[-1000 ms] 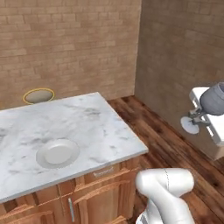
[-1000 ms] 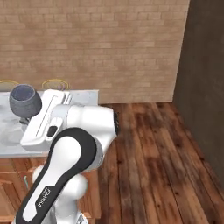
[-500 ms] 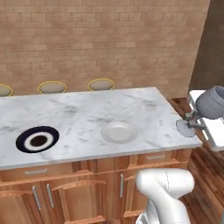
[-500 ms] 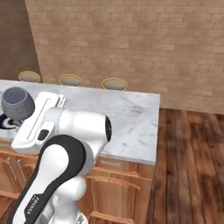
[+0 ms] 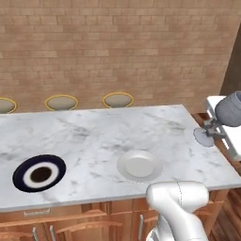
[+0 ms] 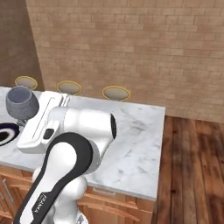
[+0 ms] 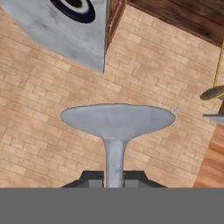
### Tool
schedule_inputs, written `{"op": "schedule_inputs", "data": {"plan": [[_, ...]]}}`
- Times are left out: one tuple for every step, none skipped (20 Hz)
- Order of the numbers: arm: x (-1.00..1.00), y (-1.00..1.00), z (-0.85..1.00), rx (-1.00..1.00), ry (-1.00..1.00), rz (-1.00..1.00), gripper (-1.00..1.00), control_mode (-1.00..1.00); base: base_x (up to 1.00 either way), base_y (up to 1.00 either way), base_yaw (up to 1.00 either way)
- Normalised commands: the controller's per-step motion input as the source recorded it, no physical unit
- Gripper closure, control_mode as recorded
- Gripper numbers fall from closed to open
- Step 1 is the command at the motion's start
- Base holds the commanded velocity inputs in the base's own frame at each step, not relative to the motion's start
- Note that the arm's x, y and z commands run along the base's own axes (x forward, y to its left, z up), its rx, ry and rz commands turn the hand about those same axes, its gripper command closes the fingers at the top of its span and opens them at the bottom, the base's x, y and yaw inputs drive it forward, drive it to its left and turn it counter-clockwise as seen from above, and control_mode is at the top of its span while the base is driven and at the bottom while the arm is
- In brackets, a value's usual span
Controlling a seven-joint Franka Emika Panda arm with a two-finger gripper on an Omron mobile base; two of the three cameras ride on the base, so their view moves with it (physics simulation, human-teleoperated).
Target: Retrieve the wine glasses from the counter and place one next to each plate.
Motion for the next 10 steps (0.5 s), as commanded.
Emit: {"op": "schedule_inputs", "data": {"plan": [[0.0,0.0,0.0,0.0,0.0,0.0,1.0,1.0,0.96,0.09,-0.22],[0.0,0.0,0.0,0.0,0.0,0.0,1.0,1.0,0.81,0.04,-0.3],[0.0,0.0,0.0,0.0,0.0,0.0,1.0,1.0,0.66,0.0,-0.34],[0.0,0.0,0.0,0.0,0.0,0.0,1.0,1.0,0.39,0.0,-0.38],[0.0,0.0,0.0,0.0,0.0,0.0,1.0,1.0,0.36,0.0,-0.4],[0.0,0.0,0.0,0.0,0.0,0.0,1.0,1.0,0.23,0.0,-0.33],[0.0,0.0,0.0,0.0,0.0,0.0,1.0,1.0,0.21,0.07,-0.21],[0.0,0.0,0.0,0.0,0.0,0.0,1.0,1.0,0.13,0.09,-0.12],[0.0,0.0,0.0,0.0,0.0,0.0,1.0,1.0,0.06,0.0,-0.13],[0.0,0.0,0.0,0.0,0.0,0.0,1.0,1.0,0.0,0.0,-0.22]]}}
